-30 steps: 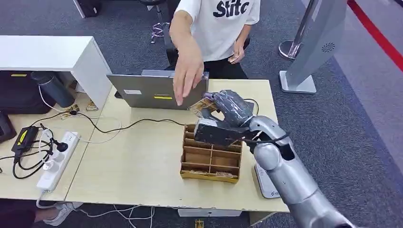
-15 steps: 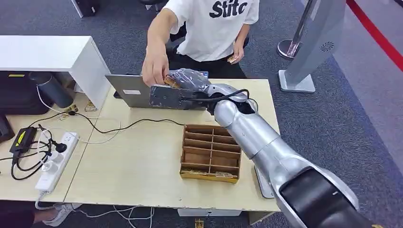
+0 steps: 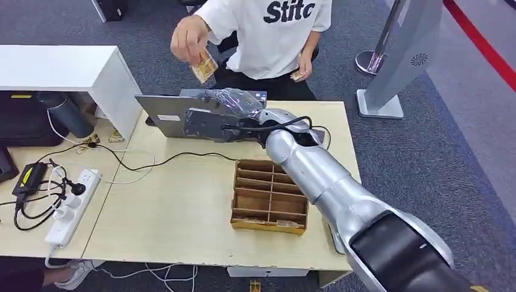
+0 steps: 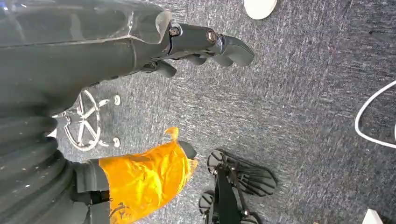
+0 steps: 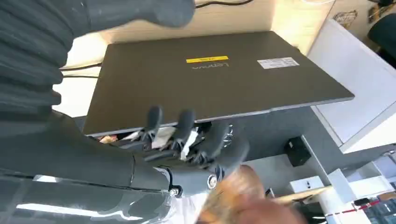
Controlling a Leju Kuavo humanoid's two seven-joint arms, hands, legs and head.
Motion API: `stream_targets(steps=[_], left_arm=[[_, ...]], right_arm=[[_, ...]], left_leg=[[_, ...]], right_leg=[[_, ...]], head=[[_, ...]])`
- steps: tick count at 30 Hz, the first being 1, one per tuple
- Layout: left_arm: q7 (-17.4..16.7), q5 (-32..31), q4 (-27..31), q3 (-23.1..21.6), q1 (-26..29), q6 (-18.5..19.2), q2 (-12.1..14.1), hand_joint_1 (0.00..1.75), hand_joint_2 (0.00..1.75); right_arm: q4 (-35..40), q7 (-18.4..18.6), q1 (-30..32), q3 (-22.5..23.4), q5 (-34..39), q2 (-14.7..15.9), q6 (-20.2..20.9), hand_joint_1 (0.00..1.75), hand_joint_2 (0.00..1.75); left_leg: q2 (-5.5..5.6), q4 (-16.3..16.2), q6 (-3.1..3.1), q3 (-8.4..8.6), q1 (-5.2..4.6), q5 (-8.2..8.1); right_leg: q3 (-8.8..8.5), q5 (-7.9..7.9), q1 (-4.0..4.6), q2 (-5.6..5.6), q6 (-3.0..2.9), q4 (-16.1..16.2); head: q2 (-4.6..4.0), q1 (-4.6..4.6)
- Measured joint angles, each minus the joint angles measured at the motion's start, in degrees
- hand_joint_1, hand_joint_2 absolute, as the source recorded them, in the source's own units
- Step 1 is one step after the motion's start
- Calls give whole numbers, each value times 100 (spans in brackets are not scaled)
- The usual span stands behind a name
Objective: Pass the card to the sensor for recognition and then transmit it.
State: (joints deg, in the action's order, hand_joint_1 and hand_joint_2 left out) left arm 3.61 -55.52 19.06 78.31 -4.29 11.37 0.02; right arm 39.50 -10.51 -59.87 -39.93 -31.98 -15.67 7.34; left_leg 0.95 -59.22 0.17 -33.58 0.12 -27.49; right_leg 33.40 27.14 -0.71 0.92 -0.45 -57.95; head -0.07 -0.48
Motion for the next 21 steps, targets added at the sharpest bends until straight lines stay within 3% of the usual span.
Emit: stream_targets(steps=[6,10,14,21], left_arm=[[-42,35,0,0,4,-17,-37,0,175],[-48,109,2,0,17,-28,-133,0,175],[-59,153,35,0,21,-20,-247,0,175],[-63,155,72,0,21,-4,-306,0,175]], right_arm=[[689,257,345,50,-640,94,-602,0,175],[1945,732,888,61,-2156,379,-1167,0,175],[3498,715,1651,179,-2400,660,-1077,0,175],[4372,680,2020,291,-2441,828,-1034,0,175]], left_leg=[[0,-1,0,3,0,1],[3,-1,1,1,-1,-1],[2,-1,5,-2,-2,-8],[1,-1,4,0,-2,-6]], right_leg=[[0,0,0,0,0,0],[-1,0,0,-3,0,3],[-1,4,-1,-1,5,8],[-1,3,-1,-1,5,6]], head=[[0,0],[0,-2],[0,0],[0,-2]])
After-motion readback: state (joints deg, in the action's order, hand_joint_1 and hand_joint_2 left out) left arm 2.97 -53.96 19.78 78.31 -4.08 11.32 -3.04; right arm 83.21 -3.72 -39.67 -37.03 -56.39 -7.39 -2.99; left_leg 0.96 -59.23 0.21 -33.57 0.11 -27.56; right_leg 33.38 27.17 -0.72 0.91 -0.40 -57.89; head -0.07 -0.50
